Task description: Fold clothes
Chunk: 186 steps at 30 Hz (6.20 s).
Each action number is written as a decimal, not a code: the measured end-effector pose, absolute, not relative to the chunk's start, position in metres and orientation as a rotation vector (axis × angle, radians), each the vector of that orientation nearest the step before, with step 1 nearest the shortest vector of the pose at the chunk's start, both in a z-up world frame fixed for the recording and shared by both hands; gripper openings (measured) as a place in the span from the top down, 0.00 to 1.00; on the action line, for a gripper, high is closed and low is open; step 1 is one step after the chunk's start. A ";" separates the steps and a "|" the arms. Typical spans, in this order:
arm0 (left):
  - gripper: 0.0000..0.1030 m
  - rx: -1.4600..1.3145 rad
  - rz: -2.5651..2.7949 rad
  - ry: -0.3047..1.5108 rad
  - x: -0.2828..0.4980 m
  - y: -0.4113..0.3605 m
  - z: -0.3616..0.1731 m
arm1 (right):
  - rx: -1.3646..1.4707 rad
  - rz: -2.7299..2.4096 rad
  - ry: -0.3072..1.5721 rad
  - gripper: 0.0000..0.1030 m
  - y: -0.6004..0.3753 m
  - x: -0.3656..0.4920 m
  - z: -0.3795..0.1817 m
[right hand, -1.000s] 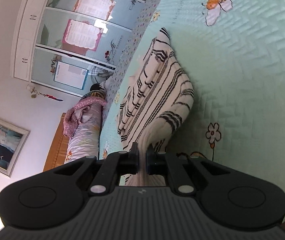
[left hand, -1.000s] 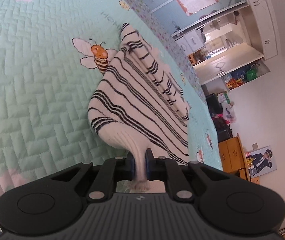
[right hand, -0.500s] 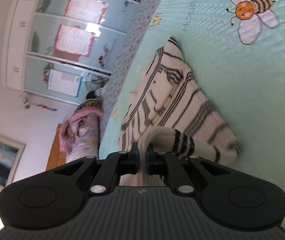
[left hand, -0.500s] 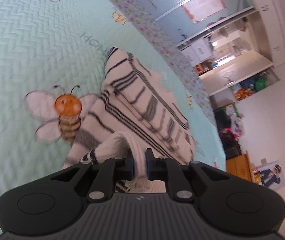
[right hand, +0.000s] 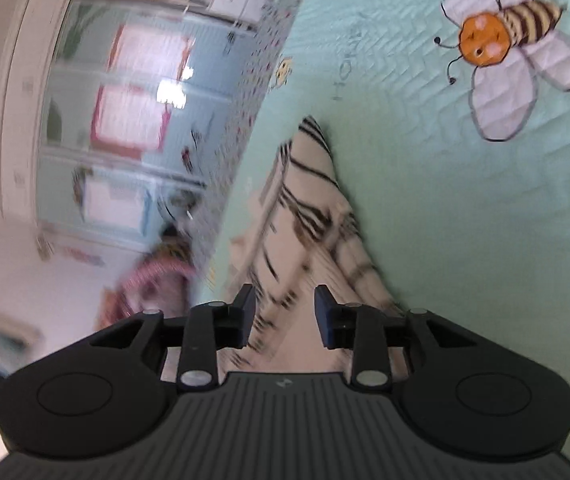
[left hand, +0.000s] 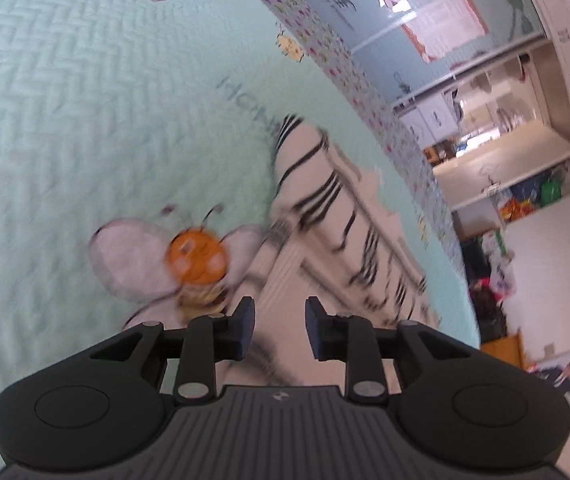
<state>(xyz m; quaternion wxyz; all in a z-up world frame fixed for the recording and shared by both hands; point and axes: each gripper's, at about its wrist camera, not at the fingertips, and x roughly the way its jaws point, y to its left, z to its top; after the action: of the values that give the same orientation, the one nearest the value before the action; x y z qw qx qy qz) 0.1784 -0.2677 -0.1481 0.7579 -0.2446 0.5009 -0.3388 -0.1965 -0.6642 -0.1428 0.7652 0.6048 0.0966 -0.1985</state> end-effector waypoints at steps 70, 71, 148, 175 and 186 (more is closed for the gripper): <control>0.88 -0.916 -0.618 1.064 -0.054 -0.091 -0.076 | 1.455 -0.438 0.170 0.91 -0.460 -0.390 -0.073; 0.87 -0.928 -0.614 1.056 -0.048 -0.096 -0.073 | 1.468 -0.436 0.159 0.91 -0.465 -0.385 -0.072; 0.69 -0.378 -0.894 0.929 0.133 -0.295 -0.133 | 1.231 -0.441 0.201 0.60 -0.648 -0.241 -0.173; 0.56 -0.304 -0.749 0.945 0.218 -0.362 -0.181 | 1.058 -0.544 0.234 0.33 -0.650 -0.148 -0.185; 0.47 -0.277 -0.847 0.823 0.125 -0.314 -0.127 | 0.972 -0.432 0.197 0.28 -0.592 -0.191 -0.153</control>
<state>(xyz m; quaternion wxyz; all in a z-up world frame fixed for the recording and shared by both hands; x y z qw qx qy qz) 0.1253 -0.3139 -0.1272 0.8215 -0.1303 0.3869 -0.3982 -0.1915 -0.5925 -0.1533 0.8573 0.4627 0.0935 -0.2055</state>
